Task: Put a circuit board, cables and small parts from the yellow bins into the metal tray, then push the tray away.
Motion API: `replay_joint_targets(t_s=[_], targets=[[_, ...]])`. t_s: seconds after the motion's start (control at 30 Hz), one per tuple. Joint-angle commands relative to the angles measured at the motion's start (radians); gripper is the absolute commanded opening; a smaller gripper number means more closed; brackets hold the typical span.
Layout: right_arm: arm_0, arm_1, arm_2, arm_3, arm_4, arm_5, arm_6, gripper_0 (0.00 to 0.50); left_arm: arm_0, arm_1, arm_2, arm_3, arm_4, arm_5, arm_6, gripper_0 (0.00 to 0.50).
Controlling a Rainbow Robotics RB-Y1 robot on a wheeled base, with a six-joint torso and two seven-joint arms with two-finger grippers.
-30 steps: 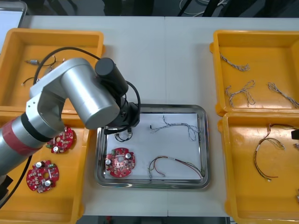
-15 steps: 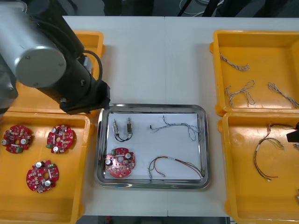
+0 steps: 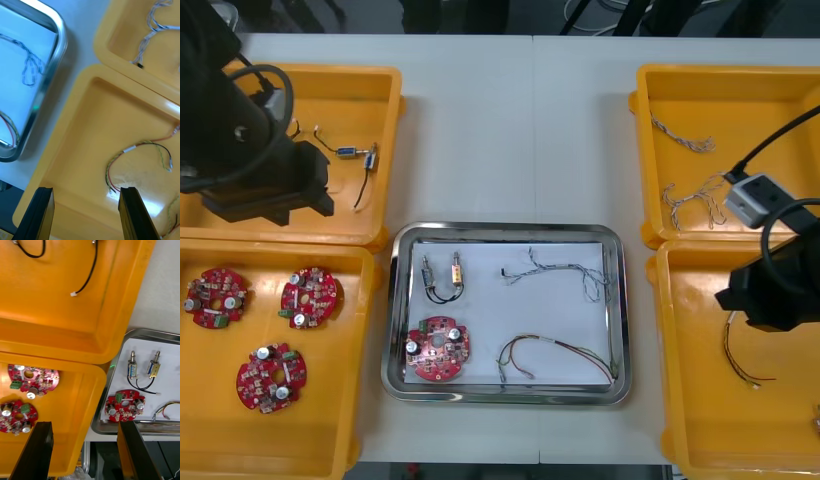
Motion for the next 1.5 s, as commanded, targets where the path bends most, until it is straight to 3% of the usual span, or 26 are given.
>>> replay_joint_targets(t_s=[0.03,0.37,0.7,0.97,1.23,1.5], targets=[[-0.123,-0.034,0.149,-0.043,-0.017,-0.006,0.013,0.5,-0.028,0.087,0.095,0.055,0.045,0.028,-0.172,0.5],[-0.309,-0.008,0.444,-0.038,0.023,-0.038,0.026,0.5,0.033,0.124,0.258,0.184,0.035,0.028,-0.38,0.5],[-0.453,0.07,0.665,0.02,0.031,-0.065,0.072,0.5,0.164,0.139,0.385,0.192,-0.015,0.028,-0.553,0.5],[-0.502,0.127,0.79,0.074,0.074,-0.117,0.11,0.5,0.203,0.135,0.402,0.19,-0.067,0.028,-0.619,0.5],[-0.545,0.182,0.932,0.145,0.138,-0.18,0.147,0.5,0.222,0.095,0.403,0.189,-0.112,0.028,-0.646,0.5],[-0.565,0.233,1.042,0.198,0.207,-0.245,0.198,0.5,0.229,0.018,0.405,0.178,-0.222,0.028,-0.681,0.5]])
